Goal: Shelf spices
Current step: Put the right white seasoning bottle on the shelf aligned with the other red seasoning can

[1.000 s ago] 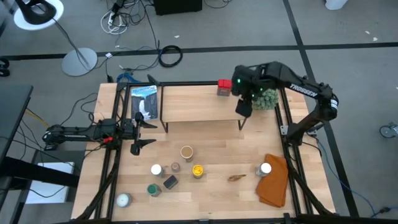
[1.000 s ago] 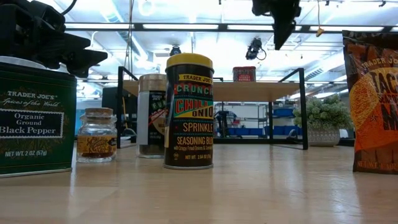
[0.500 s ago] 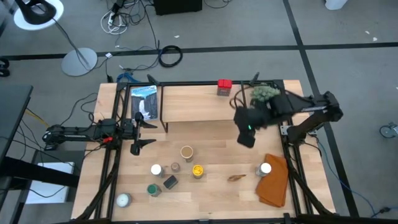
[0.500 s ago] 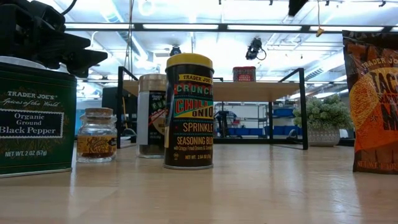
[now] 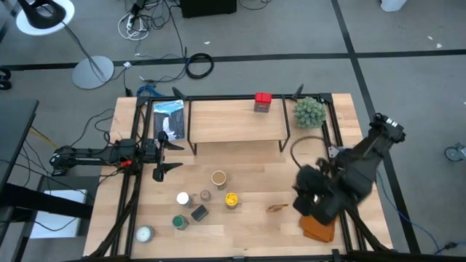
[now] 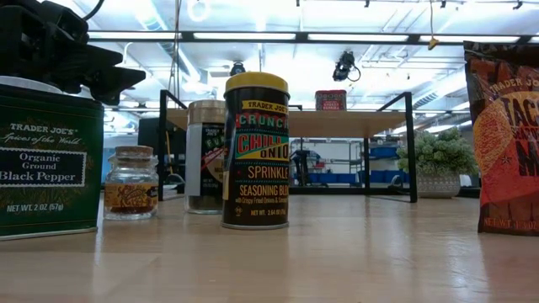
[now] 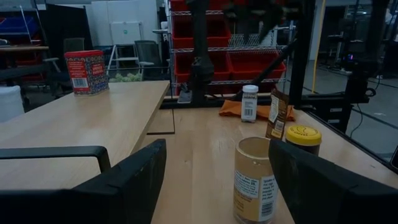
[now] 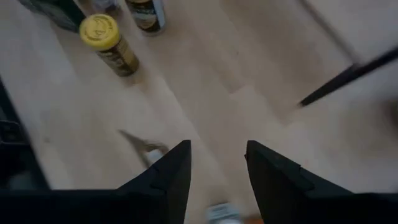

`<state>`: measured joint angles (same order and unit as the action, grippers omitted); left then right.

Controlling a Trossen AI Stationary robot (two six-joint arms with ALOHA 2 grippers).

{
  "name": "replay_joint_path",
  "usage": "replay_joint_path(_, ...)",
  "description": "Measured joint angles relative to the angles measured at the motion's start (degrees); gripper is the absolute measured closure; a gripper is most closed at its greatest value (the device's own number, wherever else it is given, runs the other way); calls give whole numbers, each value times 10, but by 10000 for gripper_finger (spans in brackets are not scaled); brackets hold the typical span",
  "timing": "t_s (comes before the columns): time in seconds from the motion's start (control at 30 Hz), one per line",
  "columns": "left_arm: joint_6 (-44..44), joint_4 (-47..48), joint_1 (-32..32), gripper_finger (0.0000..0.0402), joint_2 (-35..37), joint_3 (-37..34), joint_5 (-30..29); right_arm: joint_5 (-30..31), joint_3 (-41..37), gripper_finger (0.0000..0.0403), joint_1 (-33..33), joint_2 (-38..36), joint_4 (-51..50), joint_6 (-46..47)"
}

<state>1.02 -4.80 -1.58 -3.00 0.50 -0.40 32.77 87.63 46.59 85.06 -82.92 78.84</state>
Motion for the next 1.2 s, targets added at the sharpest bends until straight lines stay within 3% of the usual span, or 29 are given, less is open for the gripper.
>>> replay_joint_path(0.27,0,0,0,113,0,0,0,-29,-95,254,105,1,50,264)
replay_joint_path(0.53,0,0,0,113,0,0,0,-56,-121,283,156,1,37,396)
replay_joint_path(0.63,0,0,0,113,0,0,0,-65,-121,292,172,1,18,436)
replay_joint_path(0.87,0,0,0,113,0,0,0,-150,-121,309,197,1,7,519)
replay_joint_path(1.2,0,0,0,113,0,0,0,-147,-177,328,196,56,103,521)
